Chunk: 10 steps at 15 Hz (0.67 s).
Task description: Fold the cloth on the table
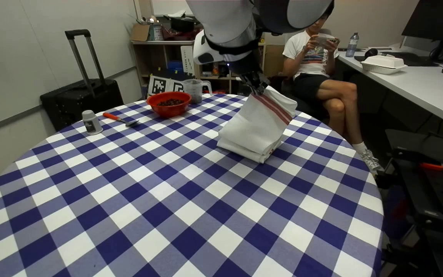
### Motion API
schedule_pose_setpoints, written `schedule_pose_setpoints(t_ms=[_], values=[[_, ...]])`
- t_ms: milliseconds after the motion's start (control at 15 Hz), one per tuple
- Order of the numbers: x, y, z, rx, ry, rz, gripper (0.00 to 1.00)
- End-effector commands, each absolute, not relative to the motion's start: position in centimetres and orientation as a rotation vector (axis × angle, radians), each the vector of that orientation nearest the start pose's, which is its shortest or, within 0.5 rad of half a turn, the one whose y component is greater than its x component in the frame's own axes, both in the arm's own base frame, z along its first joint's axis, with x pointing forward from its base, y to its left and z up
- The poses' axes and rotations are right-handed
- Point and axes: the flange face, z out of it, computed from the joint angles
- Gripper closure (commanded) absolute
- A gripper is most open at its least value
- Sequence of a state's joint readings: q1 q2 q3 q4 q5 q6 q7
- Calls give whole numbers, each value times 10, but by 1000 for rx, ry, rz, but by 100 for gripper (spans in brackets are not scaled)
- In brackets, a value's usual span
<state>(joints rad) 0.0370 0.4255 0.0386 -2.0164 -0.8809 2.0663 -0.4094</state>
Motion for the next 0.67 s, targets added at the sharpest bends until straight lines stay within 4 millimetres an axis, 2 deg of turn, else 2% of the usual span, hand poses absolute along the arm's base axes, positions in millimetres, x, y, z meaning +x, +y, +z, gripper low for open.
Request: schedule_pose_setpoints(t_ms=[0,333,600], values=[[578,2,210,2106,1270,-604,96],[574,14,187,2114,1288,-676,96],[573,41,179,2160,1293,-754,96]])
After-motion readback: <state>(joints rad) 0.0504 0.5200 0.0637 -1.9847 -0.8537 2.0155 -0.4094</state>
